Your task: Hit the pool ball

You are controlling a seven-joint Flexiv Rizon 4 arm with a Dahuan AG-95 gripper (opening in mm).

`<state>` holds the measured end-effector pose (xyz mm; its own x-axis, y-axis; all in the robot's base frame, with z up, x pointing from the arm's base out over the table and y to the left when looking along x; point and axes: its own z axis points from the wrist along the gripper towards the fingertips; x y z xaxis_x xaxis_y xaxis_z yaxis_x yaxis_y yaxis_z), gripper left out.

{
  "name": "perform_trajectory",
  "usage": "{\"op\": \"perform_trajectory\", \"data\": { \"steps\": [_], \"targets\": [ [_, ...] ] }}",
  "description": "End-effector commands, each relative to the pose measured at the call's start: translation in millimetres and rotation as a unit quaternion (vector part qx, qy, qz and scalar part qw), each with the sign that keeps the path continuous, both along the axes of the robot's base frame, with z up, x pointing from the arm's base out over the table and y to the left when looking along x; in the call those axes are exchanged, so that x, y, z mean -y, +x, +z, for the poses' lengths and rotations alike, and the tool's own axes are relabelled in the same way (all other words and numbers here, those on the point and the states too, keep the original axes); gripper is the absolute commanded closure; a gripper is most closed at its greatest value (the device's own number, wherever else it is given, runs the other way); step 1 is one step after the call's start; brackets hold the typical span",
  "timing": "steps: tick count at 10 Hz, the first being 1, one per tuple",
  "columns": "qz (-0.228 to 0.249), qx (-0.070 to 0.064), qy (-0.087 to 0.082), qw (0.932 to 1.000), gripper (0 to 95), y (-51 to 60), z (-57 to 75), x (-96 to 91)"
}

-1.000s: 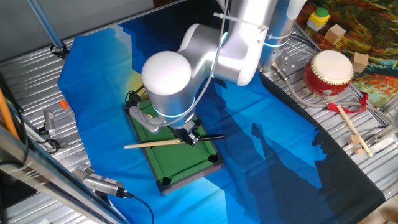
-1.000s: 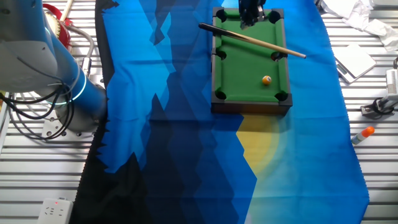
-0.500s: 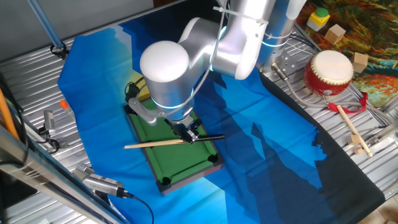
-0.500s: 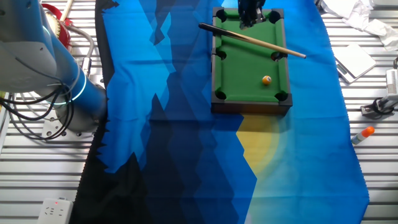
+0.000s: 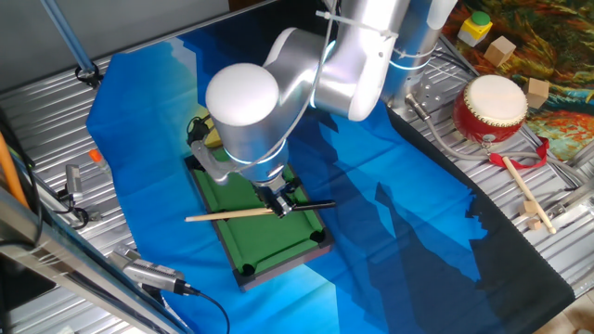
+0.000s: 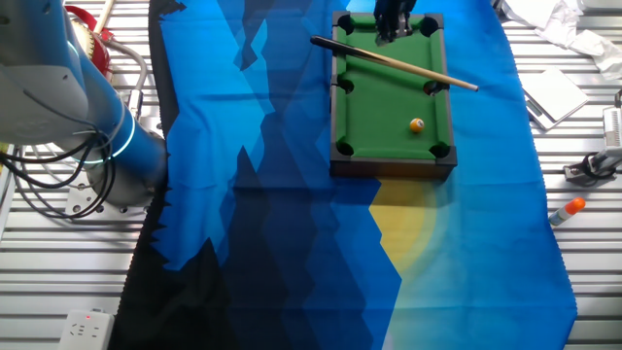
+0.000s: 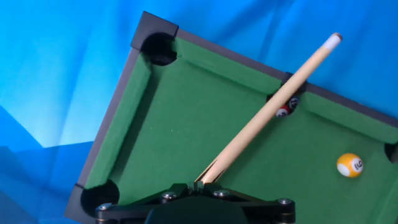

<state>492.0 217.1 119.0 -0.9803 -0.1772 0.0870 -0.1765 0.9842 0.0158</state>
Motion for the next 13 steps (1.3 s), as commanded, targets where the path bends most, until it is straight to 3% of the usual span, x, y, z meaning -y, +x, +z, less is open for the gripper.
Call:
{"op": "perform_trajectory", "data": {
  "steps": [1,4,5,7,13],
  "targets": [
    [0.034,0.002,0.003,0.9994,95.0,-6.2,3.3,4.4],
    [0.036,-0.005,0.002,0.9993,95.0,-21.4,6.4,12.3],
    [0.040,-0.004,-0.006,0.9992,95.0,-33.2,-2.0,12.2],
    [0.049,-0.002,-0.004,0.9988,95.0,-44.5,-16.9,12.1],
    [0.092,-0.005,0.002,0.9957,95.0,-66.5,-32.1,3.4]
  ]
}}
